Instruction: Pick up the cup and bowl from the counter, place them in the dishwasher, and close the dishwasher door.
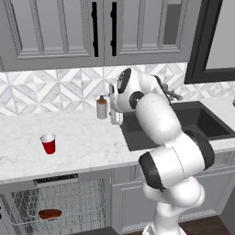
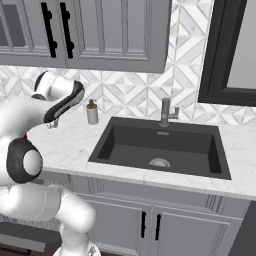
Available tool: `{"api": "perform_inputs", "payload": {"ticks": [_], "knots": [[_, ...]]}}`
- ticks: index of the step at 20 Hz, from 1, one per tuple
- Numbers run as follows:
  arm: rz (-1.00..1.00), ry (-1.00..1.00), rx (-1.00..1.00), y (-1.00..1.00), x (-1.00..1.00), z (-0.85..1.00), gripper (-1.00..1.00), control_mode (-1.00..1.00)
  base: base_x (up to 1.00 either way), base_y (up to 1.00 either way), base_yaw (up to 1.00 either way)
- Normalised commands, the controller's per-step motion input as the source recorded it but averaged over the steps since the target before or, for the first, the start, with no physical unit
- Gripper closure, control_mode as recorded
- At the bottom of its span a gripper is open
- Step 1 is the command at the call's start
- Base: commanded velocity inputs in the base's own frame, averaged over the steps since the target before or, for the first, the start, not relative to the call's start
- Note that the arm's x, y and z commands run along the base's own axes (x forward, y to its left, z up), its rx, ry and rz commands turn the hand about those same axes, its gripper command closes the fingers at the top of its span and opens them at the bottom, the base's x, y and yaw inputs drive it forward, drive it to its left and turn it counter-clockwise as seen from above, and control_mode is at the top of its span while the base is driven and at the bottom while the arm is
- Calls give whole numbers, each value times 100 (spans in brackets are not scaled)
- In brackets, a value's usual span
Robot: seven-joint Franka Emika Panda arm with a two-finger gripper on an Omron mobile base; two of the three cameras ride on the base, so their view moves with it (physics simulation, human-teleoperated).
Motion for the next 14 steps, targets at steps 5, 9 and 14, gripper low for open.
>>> {"api": "perform_inputs", "payload": {"ticks": [5,9,14], "knots": [[-1,-7,-30,26,-6,100,-100,-100,0,0,0],[59,1,-31,29,-14,100,-100,-100,0,0,0],[79,1,-28,-10,-19,100,-100,-100,0,0,0]]}}
